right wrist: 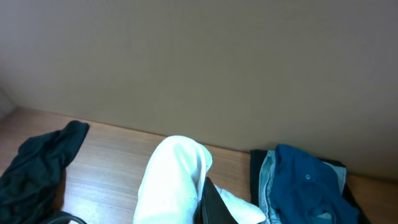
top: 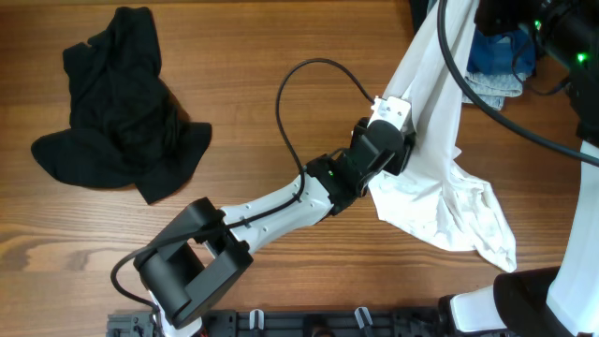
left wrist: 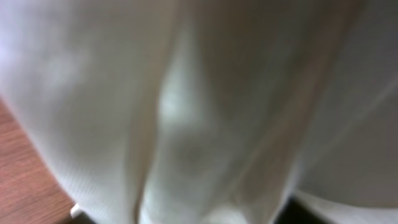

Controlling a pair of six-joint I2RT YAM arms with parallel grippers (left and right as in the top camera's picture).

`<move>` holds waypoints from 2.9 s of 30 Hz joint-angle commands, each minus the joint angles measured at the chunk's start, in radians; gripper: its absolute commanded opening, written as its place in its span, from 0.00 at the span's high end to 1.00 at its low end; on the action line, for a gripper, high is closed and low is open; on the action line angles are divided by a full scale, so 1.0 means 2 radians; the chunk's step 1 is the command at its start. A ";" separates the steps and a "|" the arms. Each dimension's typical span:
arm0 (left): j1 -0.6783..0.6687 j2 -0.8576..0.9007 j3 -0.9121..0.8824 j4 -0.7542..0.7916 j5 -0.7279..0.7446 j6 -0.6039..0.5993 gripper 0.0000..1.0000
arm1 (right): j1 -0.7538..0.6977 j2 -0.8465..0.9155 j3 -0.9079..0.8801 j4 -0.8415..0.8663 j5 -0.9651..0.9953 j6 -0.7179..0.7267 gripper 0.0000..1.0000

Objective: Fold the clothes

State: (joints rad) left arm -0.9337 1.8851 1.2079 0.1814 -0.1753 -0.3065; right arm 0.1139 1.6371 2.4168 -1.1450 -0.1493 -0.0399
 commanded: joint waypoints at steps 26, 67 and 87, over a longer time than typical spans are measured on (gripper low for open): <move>0.225 -0.383 0.008 -0.058 -0.059 0.094 0.96 | -0.003 0.001 0.005 0.030 -0.044 0.009 0.96; 0.253 -0.352 0.041 -0.325 0.028 0.089 0.96 | 0.016 0.189 0.005 -0.002 -0.117 -0.006 0.96; 0.155 -0.031 0.041 -0.217 0.063 0.067 0.78 | -0.071 0.404 0.005 0.057 -0.117 -0.016 0.96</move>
State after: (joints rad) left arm -0.6209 1.8164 1.2846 -0.2611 -0.0608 -0.1589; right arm -0.0235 2.4145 2.4176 -1.0458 -0.3664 -0.0521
